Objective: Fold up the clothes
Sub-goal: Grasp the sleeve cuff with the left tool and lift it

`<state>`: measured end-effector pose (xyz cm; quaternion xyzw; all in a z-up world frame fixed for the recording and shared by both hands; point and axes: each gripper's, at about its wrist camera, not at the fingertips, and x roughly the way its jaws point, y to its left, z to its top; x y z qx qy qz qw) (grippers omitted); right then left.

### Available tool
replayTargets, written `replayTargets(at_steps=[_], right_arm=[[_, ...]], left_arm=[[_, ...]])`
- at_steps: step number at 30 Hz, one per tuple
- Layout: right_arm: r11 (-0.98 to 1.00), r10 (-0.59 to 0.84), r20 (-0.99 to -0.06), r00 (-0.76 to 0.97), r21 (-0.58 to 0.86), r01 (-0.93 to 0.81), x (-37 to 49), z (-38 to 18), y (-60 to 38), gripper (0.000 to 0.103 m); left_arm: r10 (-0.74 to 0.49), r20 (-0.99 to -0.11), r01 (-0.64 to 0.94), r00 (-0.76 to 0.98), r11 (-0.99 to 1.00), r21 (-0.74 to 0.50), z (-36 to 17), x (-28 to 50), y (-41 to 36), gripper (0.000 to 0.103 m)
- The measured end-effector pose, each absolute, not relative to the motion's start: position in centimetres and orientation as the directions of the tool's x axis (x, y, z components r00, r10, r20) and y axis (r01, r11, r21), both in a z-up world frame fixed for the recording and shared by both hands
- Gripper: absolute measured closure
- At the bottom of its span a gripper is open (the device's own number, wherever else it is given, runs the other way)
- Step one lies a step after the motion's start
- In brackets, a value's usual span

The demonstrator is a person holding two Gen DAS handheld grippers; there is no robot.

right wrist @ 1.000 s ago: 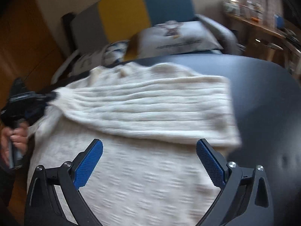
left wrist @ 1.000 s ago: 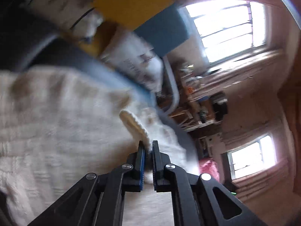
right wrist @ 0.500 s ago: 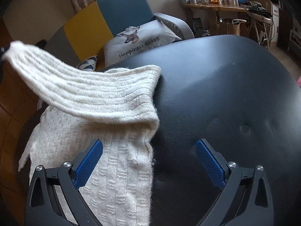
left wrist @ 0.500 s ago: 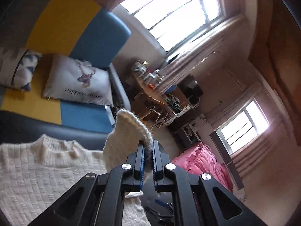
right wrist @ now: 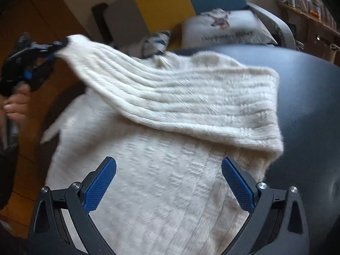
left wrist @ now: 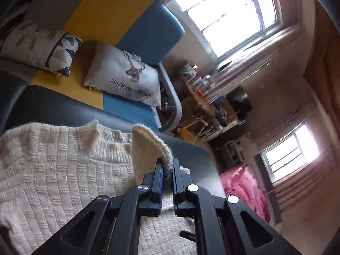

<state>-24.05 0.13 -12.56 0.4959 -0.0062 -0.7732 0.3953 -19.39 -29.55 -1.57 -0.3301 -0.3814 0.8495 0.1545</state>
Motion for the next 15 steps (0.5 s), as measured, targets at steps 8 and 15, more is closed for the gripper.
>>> replayTargets(at_steps=[8,15], right_arm=[[-0.76,-0.649,-0.637,-0.415,0.536,0.367,-26.5,-12.4,4.7,0.002],[-0.719,-0.659,-0.558,-0.504,0.663,0.206,-26.7,-14.0,6.9,0.002]], left_arm=[[0.584,-0.23,-0.215,-0.779,-0.593,-0.776,5.3,-20.0,-29.0,0.097],[0.577,-0.249,-0.251,-0.778,-0.648,-0.719,8.7,-20.7,-26.9,0.097]])
